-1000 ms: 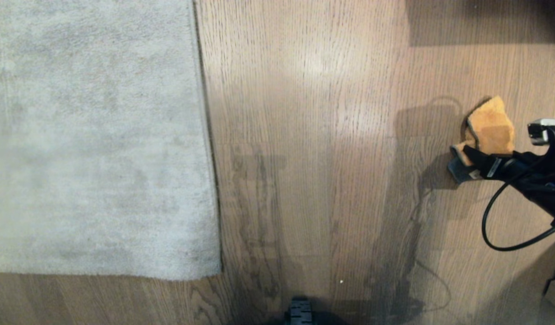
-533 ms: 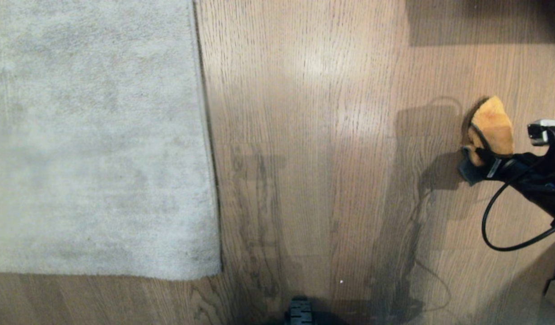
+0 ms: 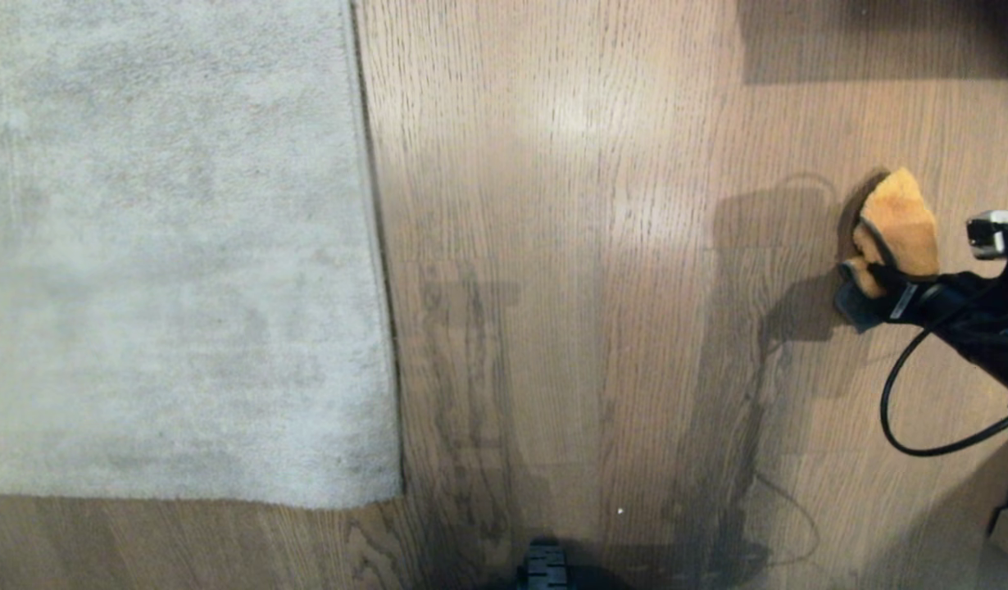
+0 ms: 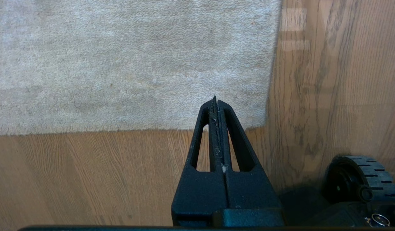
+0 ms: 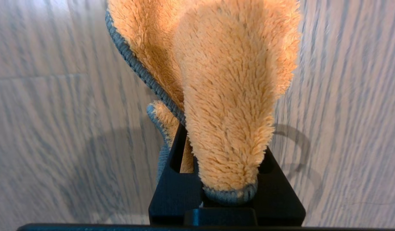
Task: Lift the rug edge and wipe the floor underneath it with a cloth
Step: Pick up the rag
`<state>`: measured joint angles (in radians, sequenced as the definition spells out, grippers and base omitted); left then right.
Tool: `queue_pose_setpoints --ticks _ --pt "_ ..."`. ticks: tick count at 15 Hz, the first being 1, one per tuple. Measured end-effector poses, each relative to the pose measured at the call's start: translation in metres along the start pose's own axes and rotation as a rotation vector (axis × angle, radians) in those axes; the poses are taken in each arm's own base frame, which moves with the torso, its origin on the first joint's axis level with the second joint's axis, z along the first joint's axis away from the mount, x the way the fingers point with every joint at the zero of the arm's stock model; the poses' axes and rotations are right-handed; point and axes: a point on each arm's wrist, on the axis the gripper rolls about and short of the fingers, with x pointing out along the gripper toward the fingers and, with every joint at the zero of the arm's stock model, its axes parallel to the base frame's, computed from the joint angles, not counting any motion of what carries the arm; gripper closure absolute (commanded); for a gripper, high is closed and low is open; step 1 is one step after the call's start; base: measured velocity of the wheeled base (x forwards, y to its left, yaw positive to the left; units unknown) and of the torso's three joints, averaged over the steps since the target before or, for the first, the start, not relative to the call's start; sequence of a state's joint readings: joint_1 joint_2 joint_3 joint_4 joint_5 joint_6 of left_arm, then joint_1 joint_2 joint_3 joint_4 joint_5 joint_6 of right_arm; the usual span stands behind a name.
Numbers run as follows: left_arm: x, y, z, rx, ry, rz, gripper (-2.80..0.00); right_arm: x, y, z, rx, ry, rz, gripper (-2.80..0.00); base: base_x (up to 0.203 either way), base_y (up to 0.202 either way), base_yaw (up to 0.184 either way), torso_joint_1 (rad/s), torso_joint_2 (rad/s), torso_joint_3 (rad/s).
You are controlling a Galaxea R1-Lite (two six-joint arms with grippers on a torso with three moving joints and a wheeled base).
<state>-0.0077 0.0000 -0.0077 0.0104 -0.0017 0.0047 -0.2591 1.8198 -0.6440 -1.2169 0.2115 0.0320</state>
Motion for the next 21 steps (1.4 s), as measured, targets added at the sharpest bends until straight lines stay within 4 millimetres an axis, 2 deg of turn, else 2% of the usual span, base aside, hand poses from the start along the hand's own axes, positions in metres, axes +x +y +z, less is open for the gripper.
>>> queue_pose_setpoints --ticks 4,9,15,21 --pt "0.0 0.0 0.0 0.0 0.0 0.0 0.0 -0.013 0.003 0.014 -0.006 -0.027 0.001 0.0 0.0 0.0 0.0 0.0 0.0 0.0" --pt "0.0 0.0 0.0 0.0 0.0 0.0 0.0 -0.039 0.009 0.024 -0.004 -0.016 0.012 0.0 0.0 0.0 0.0 0.0 0.0 0.0" --pt "0.0 0.0 0.0 0.0 0.0 -0.001 0.0 -0.082 0.019 0.039 -0.001 -0.005 0.024 0.0 0.0 0.0 0.0 0.0 0.0 0.0" --pt "0.0 0.0 0.0 0.0 0.0 0.0 0.0 -0.135 0.031 0.057 0.003 0.013 0.059 0.0 0.0 0.0 0.0 0.0 0.0 0.0"
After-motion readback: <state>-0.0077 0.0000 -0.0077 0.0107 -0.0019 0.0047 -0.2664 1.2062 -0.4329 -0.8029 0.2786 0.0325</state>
